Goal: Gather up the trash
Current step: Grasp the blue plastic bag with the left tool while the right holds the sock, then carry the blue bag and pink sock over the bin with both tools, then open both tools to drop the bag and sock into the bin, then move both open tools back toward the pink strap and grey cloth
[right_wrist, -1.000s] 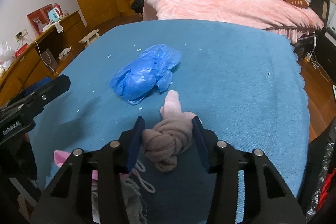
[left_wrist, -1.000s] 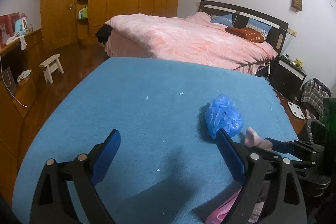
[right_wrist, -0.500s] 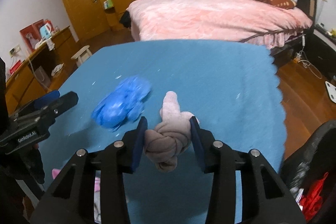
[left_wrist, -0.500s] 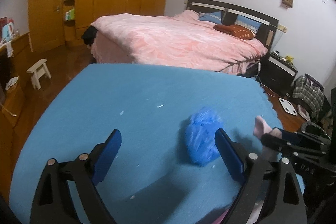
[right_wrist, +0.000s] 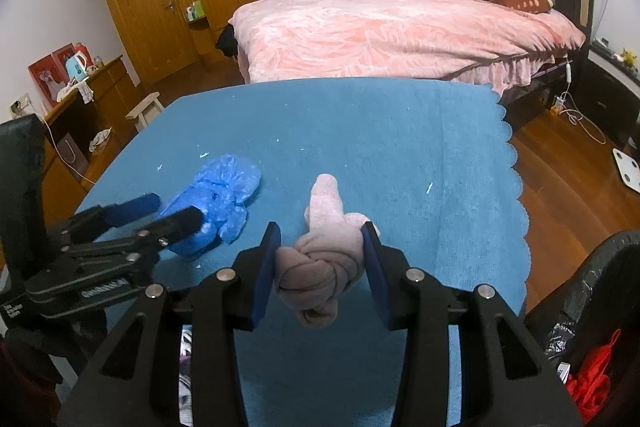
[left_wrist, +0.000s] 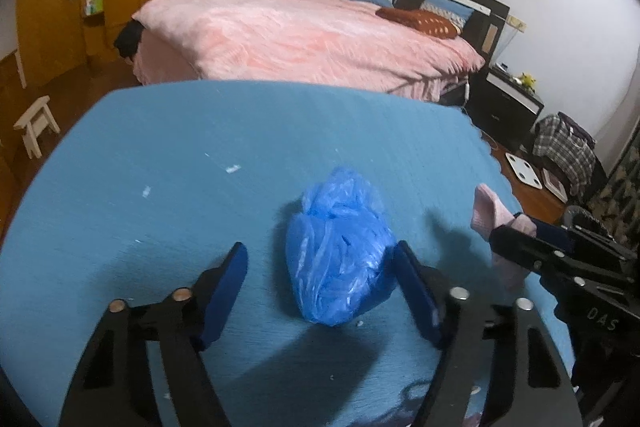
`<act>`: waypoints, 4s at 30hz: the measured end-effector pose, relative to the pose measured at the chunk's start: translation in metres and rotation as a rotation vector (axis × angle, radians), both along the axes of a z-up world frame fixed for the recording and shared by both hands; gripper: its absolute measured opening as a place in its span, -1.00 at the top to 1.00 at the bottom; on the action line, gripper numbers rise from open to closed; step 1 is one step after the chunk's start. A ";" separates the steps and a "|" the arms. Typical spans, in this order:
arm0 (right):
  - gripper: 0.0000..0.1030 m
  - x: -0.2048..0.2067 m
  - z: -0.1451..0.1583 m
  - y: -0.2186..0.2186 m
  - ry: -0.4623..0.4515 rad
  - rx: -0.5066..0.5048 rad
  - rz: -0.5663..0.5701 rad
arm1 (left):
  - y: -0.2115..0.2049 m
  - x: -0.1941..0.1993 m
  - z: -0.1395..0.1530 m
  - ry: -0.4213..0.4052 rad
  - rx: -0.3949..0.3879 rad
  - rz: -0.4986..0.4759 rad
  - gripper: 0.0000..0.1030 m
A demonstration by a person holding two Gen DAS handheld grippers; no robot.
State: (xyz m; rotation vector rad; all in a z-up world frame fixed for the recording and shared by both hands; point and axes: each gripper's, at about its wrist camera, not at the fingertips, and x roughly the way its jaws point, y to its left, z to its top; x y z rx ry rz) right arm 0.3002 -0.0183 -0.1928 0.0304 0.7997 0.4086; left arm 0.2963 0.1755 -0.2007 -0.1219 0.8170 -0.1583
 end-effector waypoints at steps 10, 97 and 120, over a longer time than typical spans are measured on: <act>0.22 -0.004 0.012 -0.002 -0.022 0.007 0.001 | -0.007 -0.002 0.005 -0.009 0.002 -0.042 0.21; -0.34 -0.204 0.086 -0.301 -0.206 0.019 -0.475 | -0.300 -0.145 0.103 -0.202 -0.047 -0.383 -0.38; -0.87 -0.186 0.099 -0.223 -0.224 0.059 -0.342 | -0.155 -0.149 0.121 -0.246 0.033 -0.113 -0.67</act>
